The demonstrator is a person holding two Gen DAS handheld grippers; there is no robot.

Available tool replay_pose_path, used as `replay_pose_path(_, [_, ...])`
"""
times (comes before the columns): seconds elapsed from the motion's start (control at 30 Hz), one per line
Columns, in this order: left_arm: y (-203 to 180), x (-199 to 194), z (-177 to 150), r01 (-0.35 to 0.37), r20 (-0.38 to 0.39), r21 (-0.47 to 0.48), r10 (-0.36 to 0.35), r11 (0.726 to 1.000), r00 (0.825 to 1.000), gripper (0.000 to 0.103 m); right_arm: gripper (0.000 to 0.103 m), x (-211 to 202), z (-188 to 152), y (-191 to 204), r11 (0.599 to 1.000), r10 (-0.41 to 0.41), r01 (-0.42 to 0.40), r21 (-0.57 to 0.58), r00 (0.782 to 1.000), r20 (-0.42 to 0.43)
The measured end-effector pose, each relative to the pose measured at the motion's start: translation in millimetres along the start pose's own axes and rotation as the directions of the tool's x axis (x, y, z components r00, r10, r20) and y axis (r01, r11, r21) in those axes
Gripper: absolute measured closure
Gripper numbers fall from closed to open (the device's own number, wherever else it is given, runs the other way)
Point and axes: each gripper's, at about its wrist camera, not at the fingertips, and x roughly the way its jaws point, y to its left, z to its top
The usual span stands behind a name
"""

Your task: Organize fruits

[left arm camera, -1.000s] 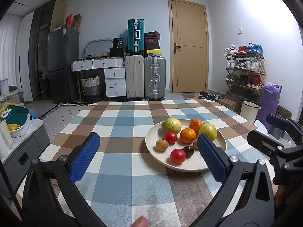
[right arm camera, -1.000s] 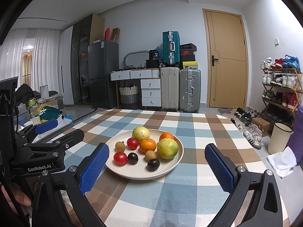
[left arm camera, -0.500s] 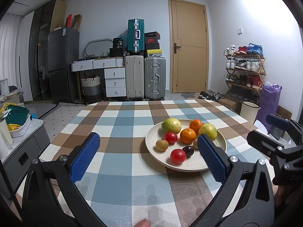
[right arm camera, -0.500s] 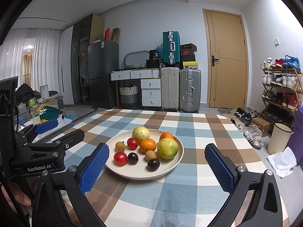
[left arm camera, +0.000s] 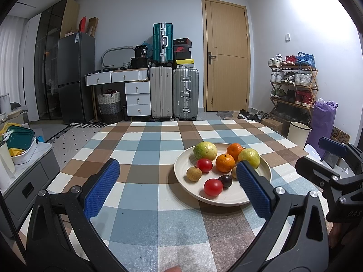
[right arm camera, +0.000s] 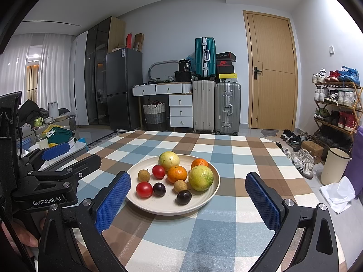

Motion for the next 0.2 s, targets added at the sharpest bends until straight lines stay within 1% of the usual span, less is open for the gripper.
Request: replay_pose_path(0.2, [0.0, 0.9, -0.5, 0.0, -0.002, -0.001, 0.0, 1.0, 1.0, 0.0, 0.0, 0.0, 0.1, -0.1, 1.0, 0.0, 0.0, 0.0, 1.0, 0.0])
